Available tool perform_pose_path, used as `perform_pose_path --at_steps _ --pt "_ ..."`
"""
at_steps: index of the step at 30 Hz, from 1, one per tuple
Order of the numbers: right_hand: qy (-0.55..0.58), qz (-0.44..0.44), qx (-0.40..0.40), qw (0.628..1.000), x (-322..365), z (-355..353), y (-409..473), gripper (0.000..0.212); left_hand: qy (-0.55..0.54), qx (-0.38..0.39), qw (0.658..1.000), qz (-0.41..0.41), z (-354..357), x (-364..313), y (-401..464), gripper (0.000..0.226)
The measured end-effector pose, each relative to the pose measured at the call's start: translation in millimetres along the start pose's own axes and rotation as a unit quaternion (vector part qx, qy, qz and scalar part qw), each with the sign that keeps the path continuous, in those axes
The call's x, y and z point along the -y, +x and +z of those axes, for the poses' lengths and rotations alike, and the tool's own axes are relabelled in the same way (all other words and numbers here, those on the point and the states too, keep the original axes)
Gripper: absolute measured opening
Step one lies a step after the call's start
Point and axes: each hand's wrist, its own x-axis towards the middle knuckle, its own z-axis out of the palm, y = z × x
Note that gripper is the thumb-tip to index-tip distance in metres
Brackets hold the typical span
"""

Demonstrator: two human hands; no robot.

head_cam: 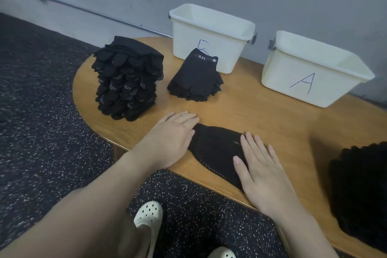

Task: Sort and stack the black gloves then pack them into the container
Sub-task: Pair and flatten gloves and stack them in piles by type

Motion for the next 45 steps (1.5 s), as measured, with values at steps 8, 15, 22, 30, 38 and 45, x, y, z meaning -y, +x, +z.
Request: perform_pose_path --at_steps 8,15,22,30,38,45 --pt "0.07 -0.011 -0.078 0.994 -2.4 -11.6 -2.2 0.08 -0.059 -0.073 0.995 0.012 -6.1 7.4 3.1 0.05" --pt "0.056 -0.091 -0.038 0.994 22.6 -12.9 24.4 0.062 -0.081 -0.04 0.995 -0.034 -9.4 7.8 11.7 0.067" --pt "0.131 -0.097 -0.012 0.987 26.4 -10.4 46.6 0.06 -0.099 -0.039 0.99 -0.094 -11.2 3.6 11.0 0.041" --pt "0.21 -0.076 0.007 0.975 9.3 -23.4 57.1 0.066 -0.158 -0.061 0.979 -0.117 -14.7 -7.0 -1.4 0.033" --pt "0.201 -0.062 0.03 0.977 5.8 -20.5 50.8 0.068 -0.061 0.068 0.985 -0.144 -32.8 -7.0 8.6 0.039" --pt "0.209 -0.056 0.064 0.974 -6.3 -28.1 44.4 0.078 -0.198 -0.05 0.966 -0.158 -17.5 -9.2 1.5 0.03"
